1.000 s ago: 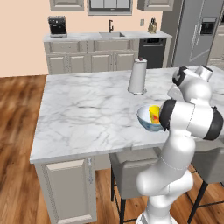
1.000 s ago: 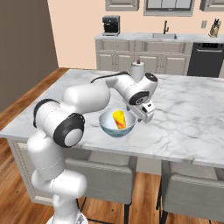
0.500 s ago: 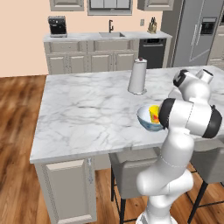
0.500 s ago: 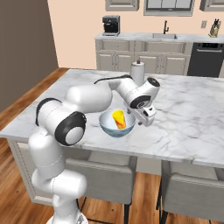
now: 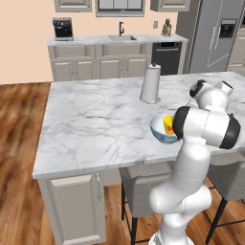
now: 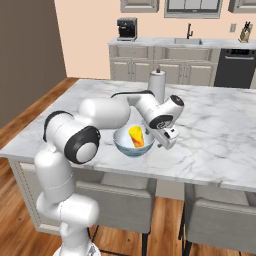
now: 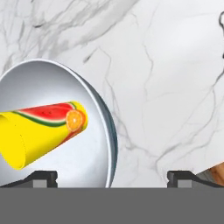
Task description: Place the cup inside the bowl on the dining table and move the bowl to any counter.
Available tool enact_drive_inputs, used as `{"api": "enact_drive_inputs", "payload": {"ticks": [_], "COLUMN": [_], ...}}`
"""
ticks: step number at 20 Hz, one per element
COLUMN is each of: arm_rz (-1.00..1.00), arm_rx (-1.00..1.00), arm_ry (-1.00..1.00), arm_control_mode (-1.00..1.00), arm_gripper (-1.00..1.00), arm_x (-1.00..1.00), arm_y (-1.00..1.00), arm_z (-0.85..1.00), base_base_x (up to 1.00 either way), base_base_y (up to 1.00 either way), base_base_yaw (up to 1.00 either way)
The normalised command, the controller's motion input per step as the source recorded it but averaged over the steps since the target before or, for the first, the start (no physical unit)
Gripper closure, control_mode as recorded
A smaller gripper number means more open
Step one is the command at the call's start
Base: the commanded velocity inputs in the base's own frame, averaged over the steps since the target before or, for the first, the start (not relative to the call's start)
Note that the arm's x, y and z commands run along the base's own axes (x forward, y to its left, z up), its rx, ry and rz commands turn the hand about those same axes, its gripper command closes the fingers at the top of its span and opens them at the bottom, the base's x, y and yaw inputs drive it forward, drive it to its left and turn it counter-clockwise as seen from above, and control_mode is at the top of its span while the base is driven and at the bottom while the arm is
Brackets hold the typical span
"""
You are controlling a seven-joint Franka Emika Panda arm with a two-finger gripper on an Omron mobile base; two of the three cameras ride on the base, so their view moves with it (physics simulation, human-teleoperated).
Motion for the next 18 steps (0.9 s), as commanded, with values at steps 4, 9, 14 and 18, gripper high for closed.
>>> {"api": "enact_drive_inputs", "payload": {"ticks": [4, 9, 14, 18], "arm_rz": [0.00, 0.00, 0.00, 0.01], "arm_rx": [0.02, 0.03, 0.05, 0.05], "arm_ry": [0.00, 0.00, 0.00, 0.00], "arm_control_mode": [-1.00, -1.00, -1.00, -1.00], "arm_gripper": [-1.00, -1.00, -1.00, -1.00], "arm_x": [0.00, 0.00, 0.00, 0.00], "arm_y": [0.00, 0.00, 0.06, 0.08], "arm_z": [-0.02, -0.04, -0.09, -0.04], "base_base_x": [0.00, 0.00, 0.00, 0.00], "base_base_y": [0.00, 0.00, 0.00, 0.00], "base_base_yaw": [0.00, 0.00, 0.00, 0.00]}}
